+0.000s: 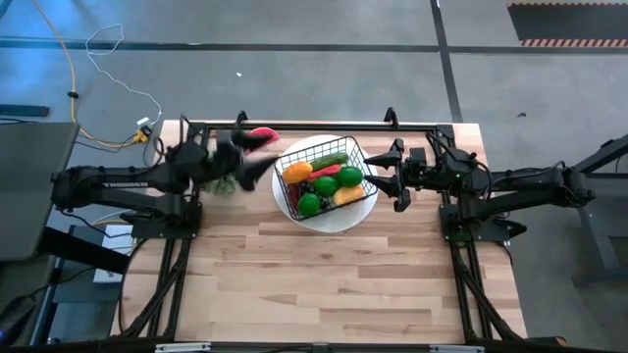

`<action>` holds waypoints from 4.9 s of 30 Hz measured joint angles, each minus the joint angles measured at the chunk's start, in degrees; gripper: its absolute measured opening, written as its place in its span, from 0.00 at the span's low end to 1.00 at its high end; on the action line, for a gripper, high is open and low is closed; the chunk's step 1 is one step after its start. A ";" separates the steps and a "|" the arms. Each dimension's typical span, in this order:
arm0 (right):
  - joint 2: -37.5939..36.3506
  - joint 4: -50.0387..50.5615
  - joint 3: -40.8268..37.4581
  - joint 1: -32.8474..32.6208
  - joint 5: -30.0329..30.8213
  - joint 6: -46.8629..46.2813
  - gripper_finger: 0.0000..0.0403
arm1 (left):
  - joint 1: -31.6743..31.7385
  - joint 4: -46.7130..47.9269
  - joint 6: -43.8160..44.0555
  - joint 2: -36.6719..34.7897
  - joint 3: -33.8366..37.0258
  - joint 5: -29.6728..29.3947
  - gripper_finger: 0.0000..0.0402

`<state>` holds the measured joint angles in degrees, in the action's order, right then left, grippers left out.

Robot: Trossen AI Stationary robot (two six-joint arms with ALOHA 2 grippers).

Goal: Build produce basket
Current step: Put the red watermelon into the black wire basket

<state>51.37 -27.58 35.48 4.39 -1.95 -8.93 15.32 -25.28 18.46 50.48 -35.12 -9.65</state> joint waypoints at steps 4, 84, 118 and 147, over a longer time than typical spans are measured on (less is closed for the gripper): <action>0.00 0.20 0.01 0.08 0.01 0.22 0.49 | 5.06 15.83 -0.53 1.77 -10.09 -3.22 0.94; 0.00 5.54 0.00 0.08 4.97 -2.60 0.49 | 40.52 76.49 -11.27 50.26 -47.15 6.87 0.67; 0.00 5.54 0.02 0.06 4.95 -1.07 0.49 | -0.22 1.32 5.27 7.45 -2.15 13.25 0.68; 0.00 5.54 0.00 0.06 4.95 -1.07 0.49 | -0.20 1.49 -1.12 7.47 -2.15 10.03 0.68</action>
<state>51.37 -22.04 35.49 4.45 3.01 -10.00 15.11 -23.79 17.34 57.95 -37.28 0.38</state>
